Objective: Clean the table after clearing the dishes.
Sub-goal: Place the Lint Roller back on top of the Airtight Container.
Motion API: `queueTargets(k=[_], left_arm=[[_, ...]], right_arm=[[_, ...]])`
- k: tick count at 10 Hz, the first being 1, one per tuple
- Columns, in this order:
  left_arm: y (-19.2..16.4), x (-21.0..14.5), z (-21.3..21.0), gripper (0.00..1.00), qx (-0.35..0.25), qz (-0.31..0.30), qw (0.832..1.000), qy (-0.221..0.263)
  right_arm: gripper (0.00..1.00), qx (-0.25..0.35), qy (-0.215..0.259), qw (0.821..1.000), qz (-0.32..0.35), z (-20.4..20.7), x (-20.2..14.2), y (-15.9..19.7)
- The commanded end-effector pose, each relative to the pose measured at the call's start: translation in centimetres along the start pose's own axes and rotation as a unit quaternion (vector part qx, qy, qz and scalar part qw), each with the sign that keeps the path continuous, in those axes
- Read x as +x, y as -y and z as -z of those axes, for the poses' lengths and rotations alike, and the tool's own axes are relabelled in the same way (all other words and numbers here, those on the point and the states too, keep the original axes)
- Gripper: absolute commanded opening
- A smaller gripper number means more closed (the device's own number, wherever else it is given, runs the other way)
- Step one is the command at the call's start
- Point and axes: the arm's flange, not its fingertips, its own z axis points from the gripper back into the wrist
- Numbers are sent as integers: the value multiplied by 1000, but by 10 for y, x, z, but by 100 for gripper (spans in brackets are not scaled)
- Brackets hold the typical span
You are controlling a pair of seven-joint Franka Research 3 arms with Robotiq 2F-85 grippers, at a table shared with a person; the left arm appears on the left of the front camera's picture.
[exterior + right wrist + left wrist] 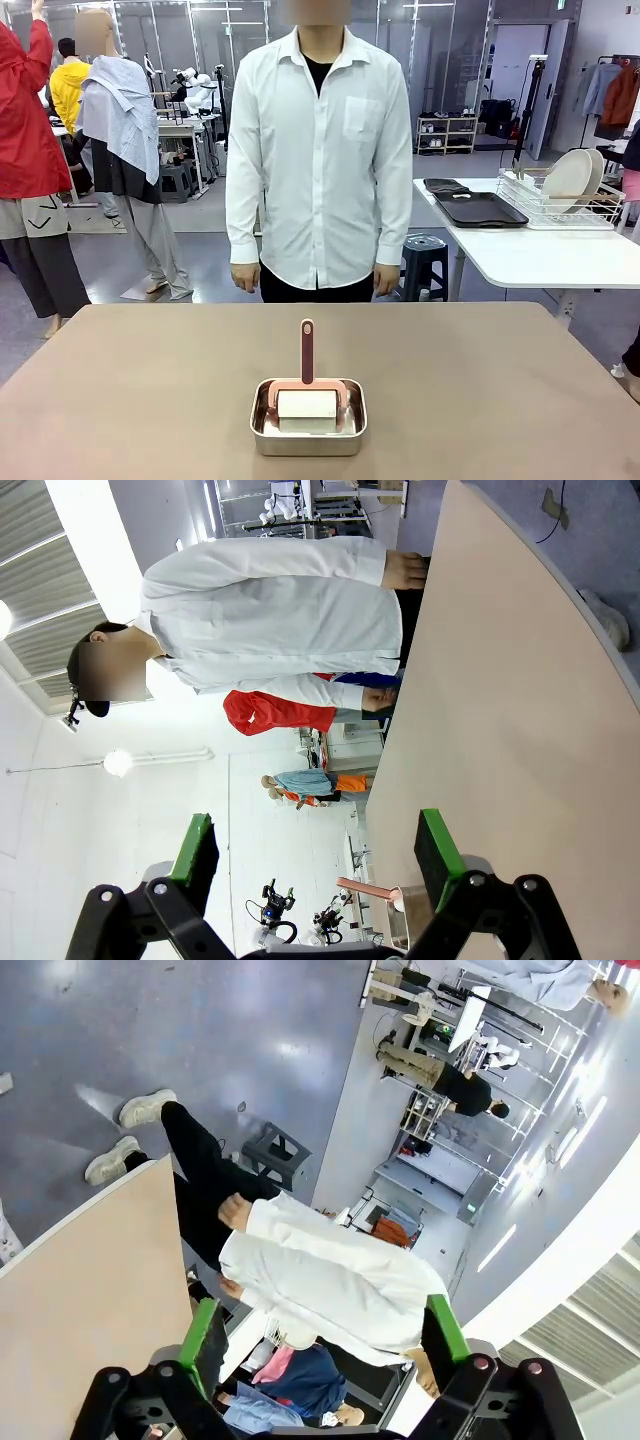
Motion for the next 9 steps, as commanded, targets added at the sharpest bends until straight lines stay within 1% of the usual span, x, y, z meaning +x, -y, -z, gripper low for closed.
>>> queueTargets(k=[1, 9], left_arm=[[-2, -2, -6, 100, 3, 6, 1000, -7], [-2, -2, -6, 100, 3, 6, 1000, -7]], right_arm=[[100, 1, -4, 1000, -3, -2, -2, -2], [100, 1, -4, 1000, -3, -2, -2, -2]])
